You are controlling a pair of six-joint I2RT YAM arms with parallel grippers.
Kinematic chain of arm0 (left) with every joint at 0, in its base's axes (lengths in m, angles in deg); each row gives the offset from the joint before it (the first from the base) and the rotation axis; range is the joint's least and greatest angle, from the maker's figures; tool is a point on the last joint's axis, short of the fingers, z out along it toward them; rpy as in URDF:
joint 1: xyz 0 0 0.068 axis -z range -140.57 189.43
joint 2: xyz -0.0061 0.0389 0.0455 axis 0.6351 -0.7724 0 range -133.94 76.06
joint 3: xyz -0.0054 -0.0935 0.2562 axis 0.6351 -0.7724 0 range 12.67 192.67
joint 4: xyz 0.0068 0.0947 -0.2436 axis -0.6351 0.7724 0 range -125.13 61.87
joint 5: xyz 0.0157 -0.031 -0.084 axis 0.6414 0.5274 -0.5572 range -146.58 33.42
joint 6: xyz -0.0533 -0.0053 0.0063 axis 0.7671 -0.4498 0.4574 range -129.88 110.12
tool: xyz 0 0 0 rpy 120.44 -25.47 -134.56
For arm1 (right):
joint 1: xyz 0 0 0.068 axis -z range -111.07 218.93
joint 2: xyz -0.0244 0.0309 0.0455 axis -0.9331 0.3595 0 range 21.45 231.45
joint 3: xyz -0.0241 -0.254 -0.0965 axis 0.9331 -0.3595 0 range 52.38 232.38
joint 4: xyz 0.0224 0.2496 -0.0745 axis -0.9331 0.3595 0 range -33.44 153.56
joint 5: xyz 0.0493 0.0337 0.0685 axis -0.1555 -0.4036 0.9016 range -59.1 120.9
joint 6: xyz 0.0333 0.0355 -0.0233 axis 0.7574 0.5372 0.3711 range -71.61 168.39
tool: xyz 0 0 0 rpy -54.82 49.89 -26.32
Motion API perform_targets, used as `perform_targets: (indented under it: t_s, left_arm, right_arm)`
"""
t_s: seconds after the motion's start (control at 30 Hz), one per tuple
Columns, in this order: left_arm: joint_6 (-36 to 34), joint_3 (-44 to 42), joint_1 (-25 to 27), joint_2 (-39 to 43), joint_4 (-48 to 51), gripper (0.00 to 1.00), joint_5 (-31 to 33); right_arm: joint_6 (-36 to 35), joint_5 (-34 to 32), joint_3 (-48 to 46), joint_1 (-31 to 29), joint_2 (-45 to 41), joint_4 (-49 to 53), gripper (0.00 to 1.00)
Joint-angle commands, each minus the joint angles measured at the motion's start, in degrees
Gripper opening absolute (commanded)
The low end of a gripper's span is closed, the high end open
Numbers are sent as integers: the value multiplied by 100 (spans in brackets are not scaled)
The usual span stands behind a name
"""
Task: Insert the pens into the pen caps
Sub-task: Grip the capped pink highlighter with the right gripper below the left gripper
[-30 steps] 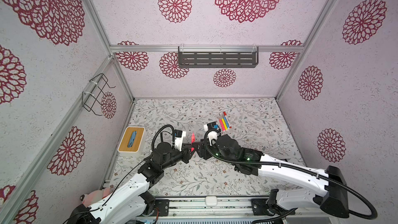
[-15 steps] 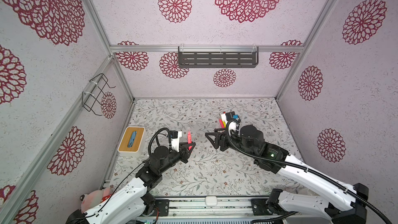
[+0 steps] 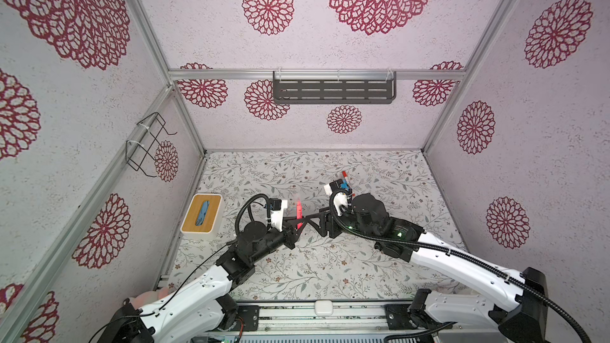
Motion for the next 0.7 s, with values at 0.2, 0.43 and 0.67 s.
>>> perform_targets:
  t_s: [0.2,0.43,0.67]
  left_arm:
    - [-29,174,132,-99,-344,0,71]
    - [-40,222,205,-158,-365,0,31]
    - [-55,254,220,-246,-338,0,-2]
  right_arm:
    - [-174,35,333,40,316,-290,67]
    - [-194,258,546,140,771,-507,59]
    - [-168,625,638,140,1041,-601,13]
